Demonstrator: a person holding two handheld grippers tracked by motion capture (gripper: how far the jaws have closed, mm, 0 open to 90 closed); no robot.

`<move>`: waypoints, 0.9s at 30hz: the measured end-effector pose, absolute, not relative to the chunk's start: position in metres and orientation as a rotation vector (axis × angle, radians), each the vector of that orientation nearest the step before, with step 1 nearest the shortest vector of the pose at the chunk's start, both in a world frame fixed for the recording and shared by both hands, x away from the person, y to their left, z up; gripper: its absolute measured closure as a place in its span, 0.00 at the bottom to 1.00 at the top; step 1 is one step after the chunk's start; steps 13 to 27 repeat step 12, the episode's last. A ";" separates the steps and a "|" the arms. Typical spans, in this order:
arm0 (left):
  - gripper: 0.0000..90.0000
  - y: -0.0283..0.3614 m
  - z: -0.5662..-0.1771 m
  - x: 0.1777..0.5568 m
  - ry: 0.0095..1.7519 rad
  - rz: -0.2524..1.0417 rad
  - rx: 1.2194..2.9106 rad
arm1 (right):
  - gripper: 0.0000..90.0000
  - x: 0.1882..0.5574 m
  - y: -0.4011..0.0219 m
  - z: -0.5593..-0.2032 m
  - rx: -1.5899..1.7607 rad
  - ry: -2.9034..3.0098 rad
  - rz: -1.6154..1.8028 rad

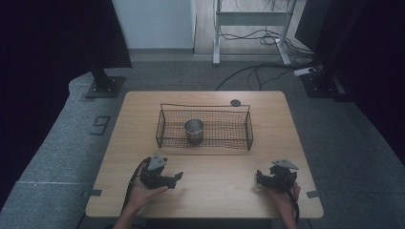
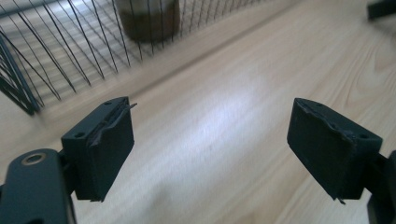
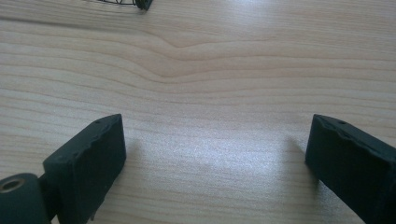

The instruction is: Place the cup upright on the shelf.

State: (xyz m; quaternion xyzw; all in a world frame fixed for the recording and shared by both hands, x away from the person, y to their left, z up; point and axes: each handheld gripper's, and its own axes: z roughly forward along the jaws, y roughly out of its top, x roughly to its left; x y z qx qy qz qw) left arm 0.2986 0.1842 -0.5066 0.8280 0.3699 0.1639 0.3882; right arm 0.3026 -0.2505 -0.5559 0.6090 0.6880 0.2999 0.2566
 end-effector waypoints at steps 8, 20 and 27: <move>0.17 0.191 -0.511 0.296 0.953 0.415 2.100 | 0.06 0.303 -0.251 -0.556 1.652 1.867 0.814; 0.17 0.192 -0.512 0.296 0.953 0.413 2.100 | 0.06 0.303 -0.251 -0.556 1.652 1.867 0.814; 0.17 0.192 -0.512 0.296 0.953 0.413 2.100 | 0.06 0.303 -0.251 -0.556 1.652 1.867 0.814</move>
